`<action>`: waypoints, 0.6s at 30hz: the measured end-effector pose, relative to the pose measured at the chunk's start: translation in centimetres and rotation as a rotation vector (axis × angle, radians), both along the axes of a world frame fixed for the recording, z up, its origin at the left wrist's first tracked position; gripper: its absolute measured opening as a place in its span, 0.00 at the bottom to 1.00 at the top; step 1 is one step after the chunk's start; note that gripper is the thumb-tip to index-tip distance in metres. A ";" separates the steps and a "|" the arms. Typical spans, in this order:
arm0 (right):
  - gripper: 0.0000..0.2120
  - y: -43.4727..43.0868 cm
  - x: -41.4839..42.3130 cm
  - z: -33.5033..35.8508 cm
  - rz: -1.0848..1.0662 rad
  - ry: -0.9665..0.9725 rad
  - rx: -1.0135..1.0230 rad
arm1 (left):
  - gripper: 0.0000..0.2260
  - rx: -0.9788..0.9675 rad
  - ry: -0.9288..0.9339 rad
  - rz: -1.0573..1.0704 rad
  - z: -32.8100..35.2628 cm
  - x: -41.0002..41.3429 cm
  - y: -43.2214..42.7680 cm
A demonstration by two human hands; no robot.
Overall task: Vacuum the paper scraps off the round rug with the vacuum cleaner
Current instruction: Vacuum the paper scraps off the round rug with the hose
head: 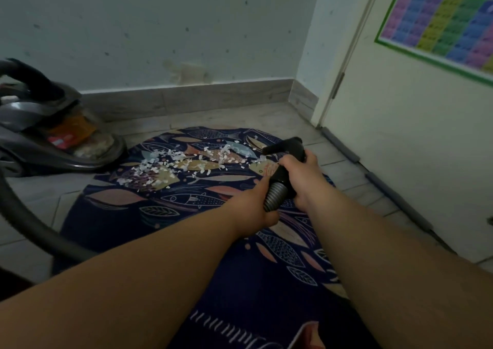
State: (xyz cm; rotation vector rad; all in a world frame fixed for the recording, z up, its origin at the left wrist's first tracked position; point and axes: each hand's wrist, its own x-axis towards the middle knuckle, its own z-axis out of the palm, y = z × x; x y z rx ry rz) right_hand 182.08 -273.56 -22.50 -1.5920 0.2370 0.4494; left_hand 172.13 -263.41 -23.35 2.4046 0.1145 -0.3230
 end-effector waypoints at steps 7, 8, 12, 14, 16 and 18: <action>0.37 1.0 -6.2 5.5 0.004 -0.108 0.010 | 0.38 0.014 -0.109 0.020 5.0 -6.2 0.7; 0.38 1.5 -7.4 6.4 0.012 -0.126 0.007 | 0.38 0.016 -0.124 0.026 5.8 -7.5 1.1; 0.40 4.1 -11.9 9.6 0.061 -0.172 -0.020 | 0.35 0.024 -0.198 0.073 8.6 -11.9 3.3; 0.39 5.4 -13.6 10.4 0.088 -0.187 0.004 | 0.35 0.013 -0.213 0.102 9.2 -13.8 4.5; 0.39 6.3 -14.8 10.8 0.099 -0.203 -0.002 | 0.35 -0.002 -0.216 0.108 9.5 -15.4 5.2; 0.40 6.6 -16.0 11.1 0.095 -0.206 -0.020 | 0.35 0.012 -0.231 0.104 9.8 -16.5 5.7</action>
